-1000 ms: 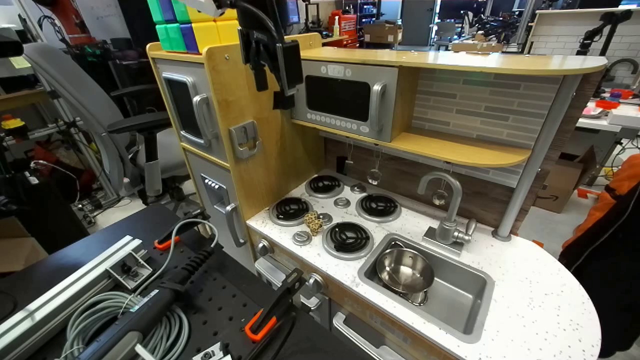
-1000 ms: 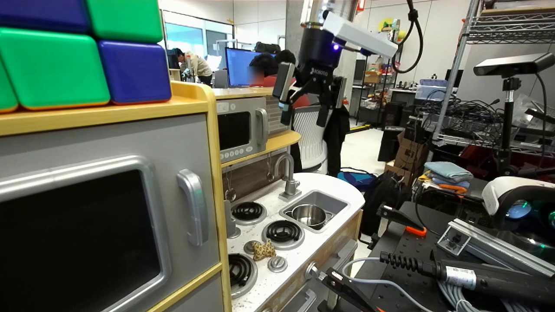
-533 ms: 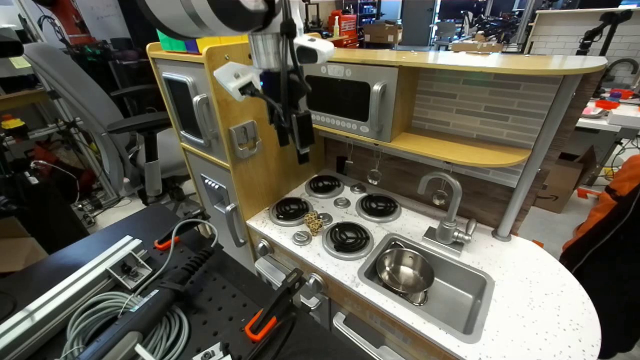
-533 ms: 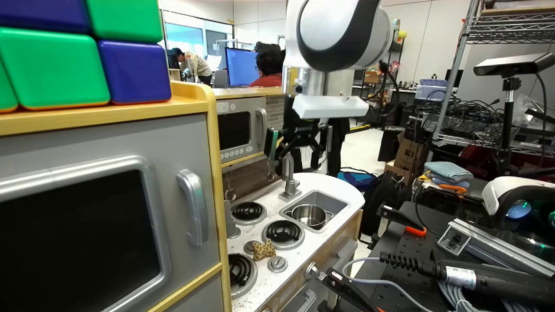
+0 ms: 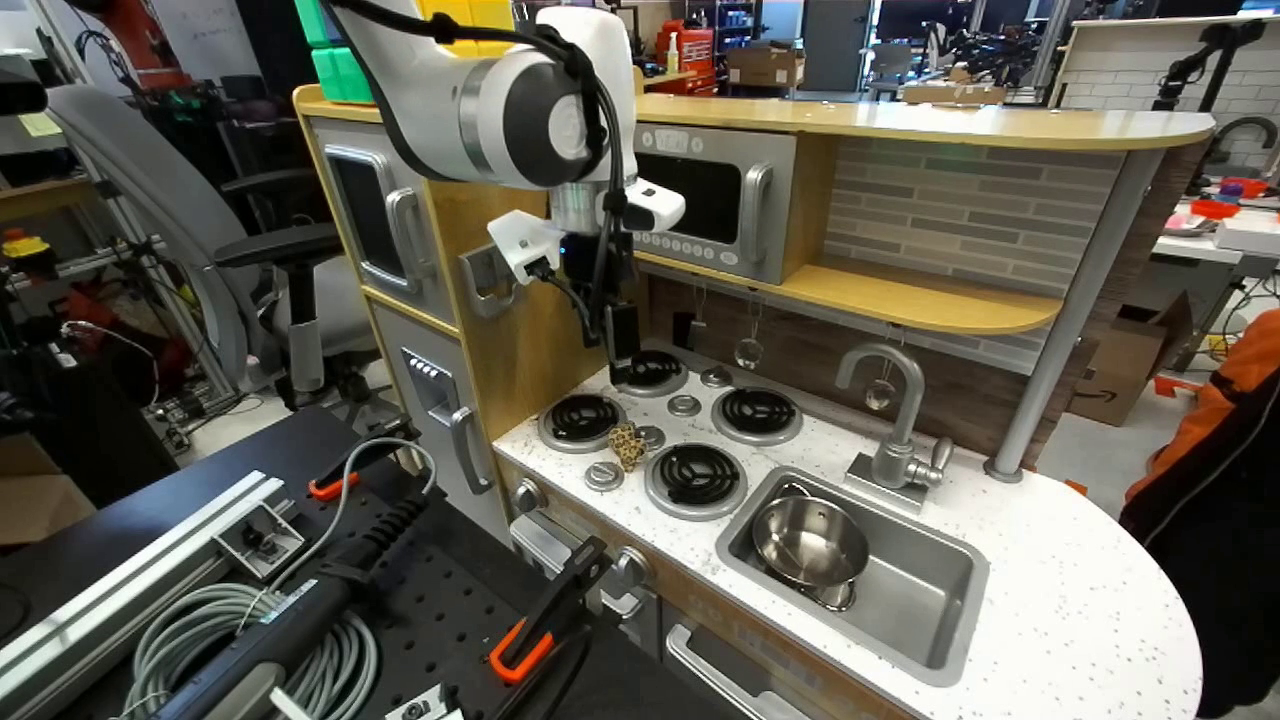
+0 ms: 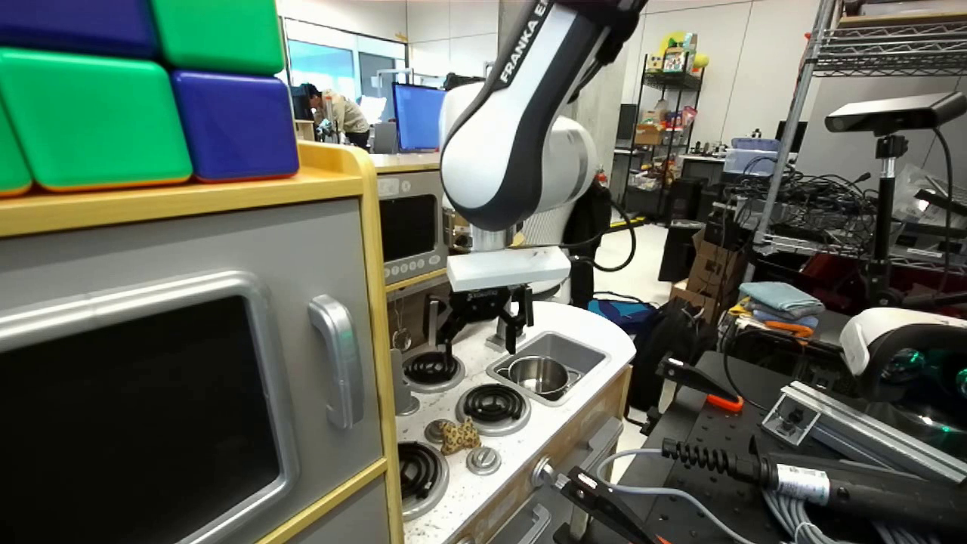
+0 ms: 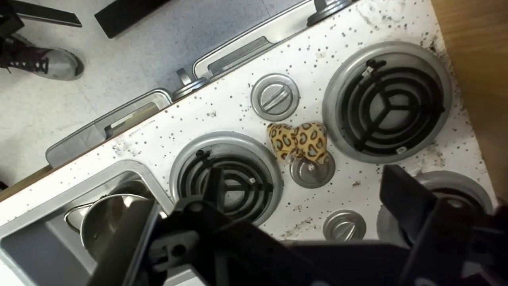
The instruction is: Put the object on the stove inside the silver pot in the sink
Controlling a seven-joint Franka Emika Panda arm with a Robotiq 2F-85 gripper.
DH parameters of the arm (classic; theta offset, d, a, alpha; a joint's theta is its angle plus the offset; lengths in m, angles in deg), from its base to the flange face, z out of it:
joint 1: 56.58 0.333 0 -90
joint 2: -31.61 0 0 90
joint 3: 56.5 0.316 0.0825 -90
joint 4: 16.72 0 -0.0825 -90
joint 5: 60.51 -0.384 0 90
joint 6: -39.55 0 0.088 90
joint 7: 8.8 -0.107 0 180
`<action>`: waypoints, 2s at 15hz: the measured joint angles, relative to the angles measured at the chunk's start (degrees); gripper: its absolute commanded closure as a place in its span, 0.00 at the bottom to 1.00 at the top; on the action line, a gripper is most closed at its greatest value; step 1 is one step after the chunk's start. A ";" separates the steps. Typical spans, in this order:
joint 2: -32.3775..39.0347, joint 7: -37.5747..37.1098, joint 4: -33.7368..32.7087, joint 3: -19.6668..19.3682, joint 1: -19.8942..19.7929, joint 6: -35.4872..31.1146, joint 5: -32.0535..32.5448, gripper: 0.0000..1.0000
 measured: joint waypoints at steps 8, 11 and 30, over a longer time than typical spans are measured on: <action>5.88 -1.34 -6.04 -1.80 1.22 1.32 -1.61 0.00; 6.13 -1.32 -5.99 -2.03 1.31 1.25 -1.62 0.00; 25.54 -3.89 -19.55 -5.02 6.20 -7.46 -4.52 0.25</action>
